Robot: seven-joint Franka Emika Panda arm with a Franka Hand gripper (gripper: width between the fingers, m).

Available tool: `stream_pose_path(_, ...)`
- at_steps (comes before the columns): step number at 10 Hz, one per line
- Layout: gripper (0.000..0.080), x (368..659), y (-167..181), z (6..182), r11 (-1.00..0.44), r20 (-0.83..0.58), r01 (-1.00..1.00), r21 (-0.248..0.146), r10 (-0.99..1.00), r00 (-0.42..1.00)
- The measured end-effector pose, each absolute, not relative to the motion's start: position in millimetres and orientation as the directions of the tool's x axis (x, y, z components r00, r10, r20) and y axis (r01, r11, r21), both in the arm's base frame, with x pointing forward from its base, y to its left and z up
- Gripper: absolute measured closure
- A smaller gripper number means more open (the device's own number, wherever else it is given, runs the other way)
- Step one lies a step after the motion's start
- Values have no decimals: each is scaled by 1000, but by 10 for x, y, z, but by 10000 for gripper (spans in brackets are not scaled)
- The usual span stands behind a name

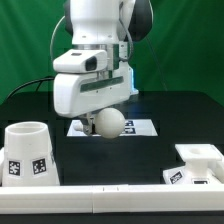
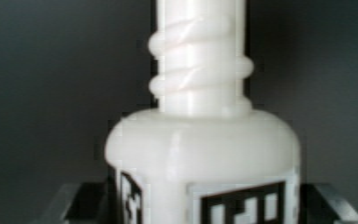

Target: Assemble lamp

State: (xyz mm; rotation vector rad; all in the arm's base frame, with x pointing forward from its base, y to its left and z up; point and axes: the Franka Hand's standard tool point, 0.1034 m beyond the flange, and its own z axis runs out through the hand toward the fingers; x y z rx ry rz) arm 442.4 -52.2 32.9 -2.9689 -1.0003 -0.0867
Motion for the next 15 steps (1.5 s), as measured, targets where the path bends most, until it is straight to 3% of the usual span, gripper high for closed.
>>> stream_pose_path(2,374,4368,-532,257,-914,26,400,-65,399,916)
stream_pose_path(5,373,4379,-482,257,-971,26,227,-79,226,974)
stream_pose_path(7,373,4326,-398,200,-995,-6,0,-102,1,1000)
stream_pose_path(9,373,4257,-328,104,-994,-15,10,-105,12,1000)
stream_pose_path(15,373,4246,-306,88,-995,-4,17,-100,18,1000)
